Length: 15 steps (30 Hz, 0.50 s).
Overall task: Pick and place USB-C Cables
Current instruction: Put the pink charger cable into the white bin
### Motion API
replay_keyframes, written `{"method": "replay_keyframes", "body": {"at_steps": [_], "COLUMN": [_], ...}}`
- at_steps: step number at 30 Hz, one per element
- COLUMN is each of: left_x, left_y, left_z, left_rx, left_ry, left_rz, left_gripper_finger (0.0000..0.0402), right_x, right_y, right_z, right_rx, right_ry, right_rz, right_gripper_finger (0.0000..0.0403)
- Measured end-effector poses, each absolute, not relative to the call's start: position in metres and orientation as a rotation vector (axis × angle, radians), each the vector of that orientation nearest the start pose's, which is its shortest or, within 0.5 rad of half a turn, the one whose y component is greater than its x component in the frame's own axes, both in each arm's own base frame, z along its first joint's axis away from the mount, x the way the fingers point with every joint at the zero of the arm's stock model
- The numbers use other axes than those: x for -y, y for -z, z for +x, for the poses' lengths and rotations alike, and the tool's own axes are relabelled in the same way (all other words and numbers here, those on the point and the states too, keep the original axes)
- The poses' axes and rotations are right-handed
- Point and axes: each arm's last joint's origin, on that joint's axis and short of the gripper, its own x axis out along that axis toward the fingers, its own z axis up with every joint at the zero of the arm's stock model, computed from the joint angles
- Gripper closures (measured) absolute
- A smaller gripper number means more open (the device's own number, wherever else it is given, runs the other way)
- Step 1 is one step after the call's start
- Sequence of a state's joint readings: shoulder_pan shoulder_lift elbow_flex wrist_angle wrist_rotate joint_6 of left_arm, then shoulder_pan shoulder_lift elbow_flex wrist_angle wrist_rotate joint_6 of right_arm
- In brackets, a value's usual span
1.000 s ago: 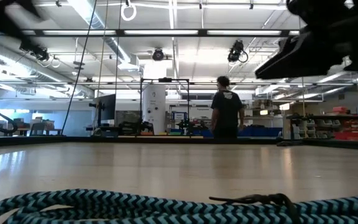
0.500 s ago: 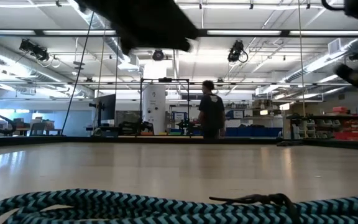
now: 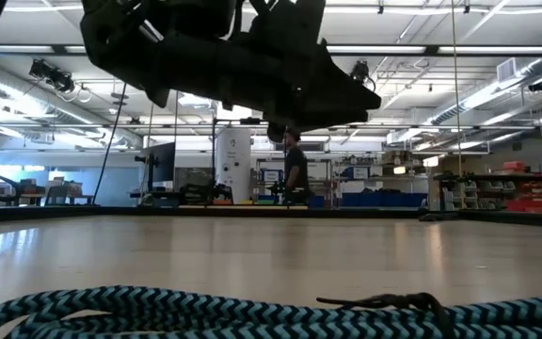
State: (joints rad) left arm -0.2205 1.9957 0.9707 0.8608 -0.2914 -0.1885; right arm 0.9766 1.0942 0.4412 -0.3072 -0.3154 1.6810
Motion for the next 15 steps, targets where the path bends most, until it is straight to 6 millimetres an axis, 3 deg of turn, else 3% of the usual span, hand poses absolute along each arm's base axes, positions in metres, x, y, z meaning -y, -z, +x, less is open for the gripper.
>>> {"method": "replay_keyframes", "body": {"at_steps": [7, 11, 15], "left_x": [0.092, 0.101, 0.11], "left_y": [-0.15, -0.15, -0.149], "left_z": [0.391, 0.389, 0.387], "left_rx": [-0.161, -0.17, -0.177], "left_ry": [-0.023, 0.126, 0.253], "left_rz": [-0.075, -0.051, -0.056], "left_gripper_finger": [0.026, 0.026, 0.0263], "right_x": [-0.162, -0.163, -0.167], "right_y": [-0.156, -0.143, -0.128], "right_z": [0.092, 0.093, 0.094], "right_rx": [-1.512, -1.516, -1.58], "right_ry": [0.067, 0.224, 0.337], "right_rz": [1.058, 1.074, 1.041], "right_gripper_finger": [0.0215, 0.0166, 0.0144]}}
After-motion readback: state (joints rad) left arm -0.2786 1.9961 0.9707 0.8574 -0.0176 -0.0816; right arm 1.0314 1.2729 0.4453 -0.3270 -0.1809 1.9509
